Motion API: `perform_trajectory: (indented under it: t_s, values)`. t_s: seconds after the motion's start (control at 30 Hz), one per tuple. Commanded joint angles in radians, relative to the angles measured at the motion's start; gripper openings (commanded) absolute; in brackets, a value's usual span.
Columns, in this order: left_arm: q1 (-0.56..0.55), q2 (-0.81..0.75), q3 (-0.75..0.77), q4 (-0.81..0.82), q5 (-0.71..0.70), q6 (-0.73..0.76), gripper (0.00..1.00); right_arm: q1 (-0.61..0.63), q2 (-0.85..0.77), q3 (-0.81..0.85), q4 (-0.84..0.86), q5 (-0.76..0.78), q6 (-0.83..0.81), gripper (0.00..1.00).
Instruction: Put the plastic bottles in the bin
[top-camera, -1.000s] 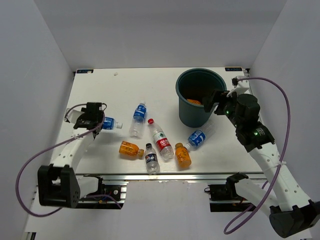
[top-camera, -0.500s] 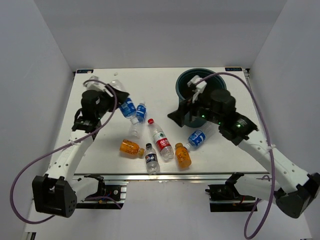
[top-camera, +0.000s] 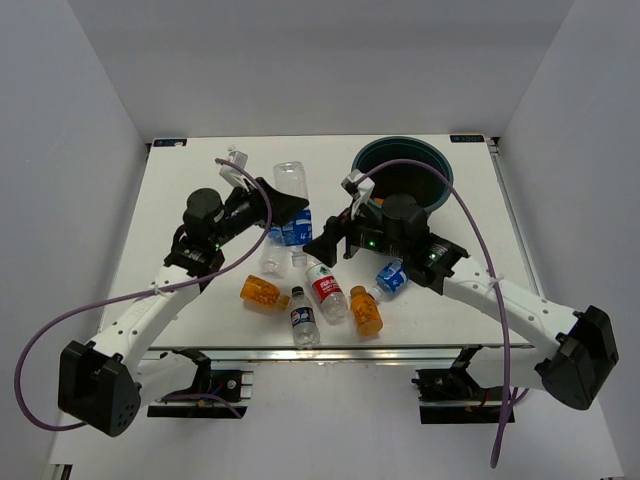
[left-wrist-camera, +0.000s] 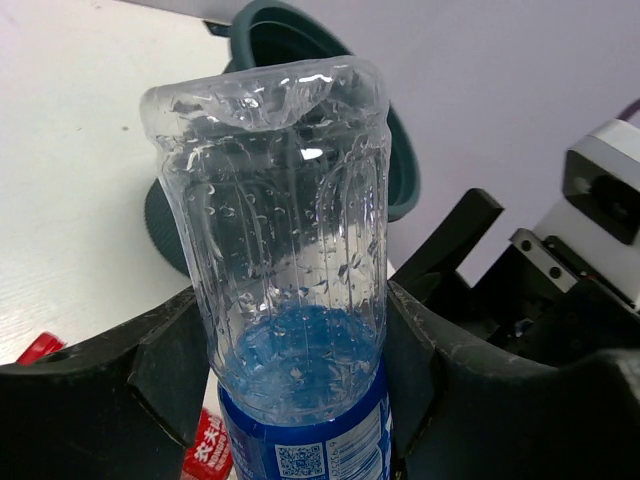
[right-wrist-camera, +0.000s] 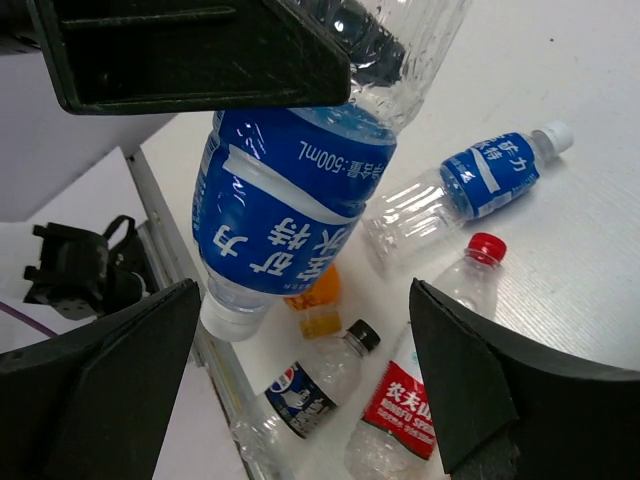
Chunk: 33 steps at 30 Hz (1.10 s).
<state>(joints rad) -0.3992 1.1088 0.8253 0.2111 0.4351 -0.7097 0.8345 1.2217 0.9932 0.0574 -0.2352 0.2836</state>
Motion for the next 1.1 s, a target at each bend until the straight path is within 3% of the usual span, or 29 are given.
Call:
perform_trajectory:
  t_s: [0.0,0.17,0.47,0.7,0.9,1.07]
  values:
    - [-0.021,-0.015,-0.003,0.096,0.027,-0.008,0.43,0.008,-0.048,-0.033,0.148,-0.021,0.062,0.89]
    - [-0.026,0.049,0.069,0.119,0.03,0.013,0.43,0.008,-0.142,-0.047,0.056,0.065,0.055,0.89]
    - [-0.055,0.39,0.5,0.105,0.131,0.052,0.43,0.005,-0.382,-0.171,-0.203,0.359,0.061,0.89]
    - [-0.145,0.672,0.767,0.304,0.258,-0.037,0.47,0.003,-0.534,-0.222,-0.275,0.477,0.069,0.89]
    - [-0.199,0.963,1.168,0.202,0.203,-0.008,0.47,0.0,-0.567,-0.246,-0.37,0.52,0.092,0.89]
    - [-0.213,1.099,1.365,0.146,0.105,-0.005,0.47,-0.002,-0.603,-0.291,-0.407,0.554,0.133,0.89]
